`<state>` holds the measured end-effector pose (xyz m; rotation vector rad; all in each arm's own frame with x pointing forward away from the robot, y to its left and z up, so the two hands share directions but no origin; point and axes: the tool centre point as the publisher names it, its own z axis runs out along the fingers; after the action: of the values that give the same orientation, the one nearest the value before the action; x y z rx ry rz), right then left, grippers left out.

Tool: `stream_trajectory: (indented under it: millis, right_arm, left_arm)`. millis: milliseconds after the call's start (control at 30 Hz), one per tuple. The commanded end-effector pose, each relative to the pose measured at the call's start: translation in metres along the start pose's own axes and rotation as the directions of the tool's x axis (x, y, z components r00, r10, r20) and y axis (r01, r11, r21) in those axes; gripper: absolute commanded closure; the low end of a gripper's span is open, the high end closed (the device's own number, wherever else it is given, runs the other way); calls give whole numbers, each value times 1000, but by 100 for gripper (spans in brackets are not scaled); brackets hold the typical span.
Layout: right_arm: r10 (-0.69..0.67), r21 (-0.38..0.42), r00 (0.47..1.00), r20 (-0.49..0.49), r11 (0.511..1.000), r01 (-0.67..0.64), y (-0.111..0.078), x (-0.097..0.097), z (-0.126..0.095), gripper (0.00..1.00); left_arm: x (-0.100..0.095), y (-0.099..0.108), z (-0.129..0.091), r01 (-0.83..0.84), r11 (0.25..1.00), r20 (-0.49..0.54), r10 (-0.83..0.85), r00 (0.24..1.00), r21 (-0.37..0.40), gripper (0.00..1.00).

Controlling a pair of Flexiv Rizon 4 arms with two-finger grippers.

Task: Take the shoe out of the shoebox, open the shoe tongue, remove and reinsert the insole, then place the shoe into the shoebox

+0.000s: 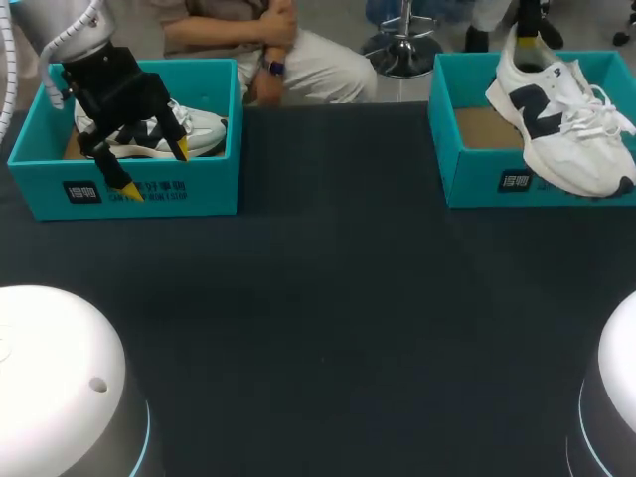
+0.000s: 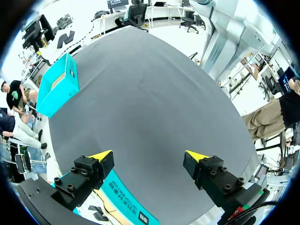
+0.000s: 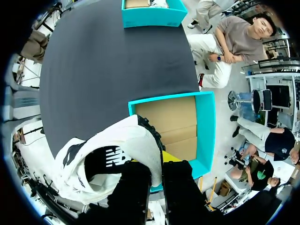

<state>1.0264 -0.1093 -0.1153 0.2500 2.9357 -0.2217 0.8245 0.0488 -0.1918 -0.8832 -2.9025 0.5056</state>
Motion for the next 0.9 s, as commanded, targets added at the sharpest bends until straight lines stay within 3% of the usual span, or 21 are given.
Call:
stream_trajectory:
  millis: [33,633,900]
  right_arm:
    - [-1,0,1000,1,1000,1,0,1,-1,100]
    - [-1,0,1000,1,1000,1,0,1,-1,100]
    - [65,-14,998,-9,998,-65,-50,-35,10,100]
  left_arm:
    - [-1,0,0,0,1000,-3,0,1000,-2,0]
    - [-1,0,0,0,1000,-3,0,1000,-2,0]
    - [-1,0,0,0,1000,-3,0,1000,-2,0]
